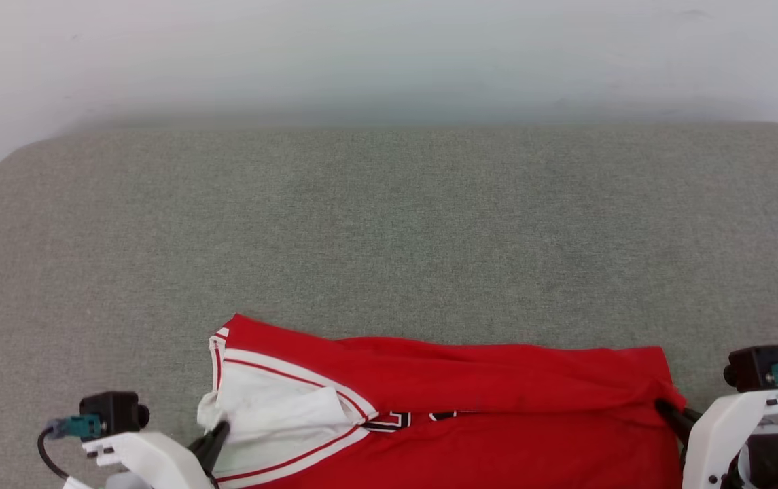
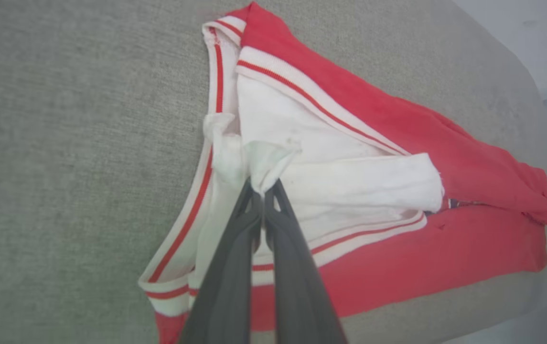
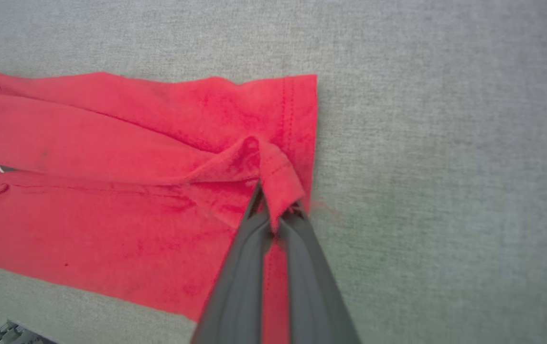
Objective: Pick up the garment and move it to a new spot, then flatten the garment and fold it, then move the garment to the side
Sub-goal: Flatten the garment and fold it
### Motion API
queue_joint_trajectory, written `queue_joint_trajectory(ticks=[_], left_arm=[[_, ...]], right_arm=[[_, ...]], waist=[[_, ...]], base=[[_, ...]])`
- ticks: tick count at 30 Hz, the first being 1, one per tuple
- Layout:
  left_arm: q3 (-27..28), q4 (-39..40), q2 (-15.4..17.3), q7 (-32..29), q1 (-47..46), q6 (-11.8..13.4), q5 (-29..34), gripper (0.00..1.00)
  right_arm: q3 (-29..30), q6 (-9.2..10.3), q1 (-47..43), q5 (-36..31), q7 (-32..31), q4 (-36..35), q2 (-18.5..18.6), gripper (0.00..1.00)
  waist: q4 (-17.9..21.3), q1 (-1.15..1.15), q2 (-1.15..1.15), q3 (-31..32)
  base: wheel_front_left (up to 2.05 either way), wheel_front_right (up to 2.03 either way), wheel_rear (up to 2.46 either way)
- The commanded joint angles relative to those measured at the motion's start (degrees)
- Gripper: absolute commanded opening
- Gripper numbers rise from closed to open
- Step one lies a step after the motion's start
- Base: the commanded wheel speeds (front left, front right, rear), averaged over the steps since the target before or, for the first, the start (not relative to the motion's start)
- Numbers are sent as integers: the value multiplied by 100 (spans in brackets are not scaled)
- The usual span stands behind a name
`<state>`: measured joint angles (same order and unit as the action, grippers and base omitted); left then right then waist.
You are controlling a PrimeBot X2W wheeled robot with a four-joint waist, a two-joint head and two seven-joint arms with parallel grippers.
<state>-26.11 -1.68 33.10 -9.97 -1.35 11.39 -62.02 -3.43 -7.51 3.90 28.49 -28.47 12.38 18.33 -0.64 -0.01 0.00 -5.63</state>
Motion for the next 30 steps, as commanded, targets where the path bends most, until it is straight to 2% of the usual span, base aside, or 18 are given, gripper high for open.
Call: queue_joint_trajectory(ticks=[1,3,4,5,6,7,8,9,10,14,18,25,30], left_arm=[[5,12,-24,7,109,25,-35,0],[1,-6,-82,23,247,48,-121,0],[-36,-43,-103,-3,301,45,-142,0],[-73,-71,-118,-11,322,29,-126,0],[-91,-105,-164,41,309,0,-101,0],[-110,-159,-224,101,293,-24,-78,0],[-145,-224,-284,147,273,-60,-71,24],[-174,-296,-333,188,243,-112,-61,65],[-170,-344,-371,275,191,-158,-20,100],[-126,-477,-535,753,16,-317,184,100],[-12,-490,-648,1275,-171,-269,434,100],[35,-193,-640,2126,-391,-54,1178,100],[111,-4,-693,2448,-506,141,1842,100]], right_arm=[[21,4,-115,-61,67,26,-38,0],[33,4,-165,-92,163,90,-115,0],[39,4,-191,-96,199,140,-153,20],[72,4,-190,-111,287,166,-194,47],[97,4,-184,-144,385,188,-231,100],[98,4,-202,-147,468,203,-278,100],[117,4,-205,-166,626,180,-312,100],[165,4,-197,-188,810,146,-354,100],[182,4,-204,-200,954,137,-405,100],[308,4,-271,-298,1542,16,-552,100],[455,4,-317,-364,1657,-112,-625,100],[754,4,-342,-505,1261,-368,-511,100],[793,4,-327,-561,504,-587,-309,100]], waist=[[10,1,0,11],[30,1,0,23],[36,1,0,25],[36,1,0,25],[34,1,0,24],[32,1,0,25],[31,1,0,26],[30,1,0,32],[29,1,0,41],[18,1,0,135],[14,1,0,225],[45,1,0,369],[26,1,0,356]], base=[[0,0,0],[0,0,0],[0,0,0],[0,0,0],[0,0,0],[0,0,0],[0,0,0],[0,0,0],[0,0,0],[0,0,0],[0,0,0],[0,0,0],[0,0,0]])
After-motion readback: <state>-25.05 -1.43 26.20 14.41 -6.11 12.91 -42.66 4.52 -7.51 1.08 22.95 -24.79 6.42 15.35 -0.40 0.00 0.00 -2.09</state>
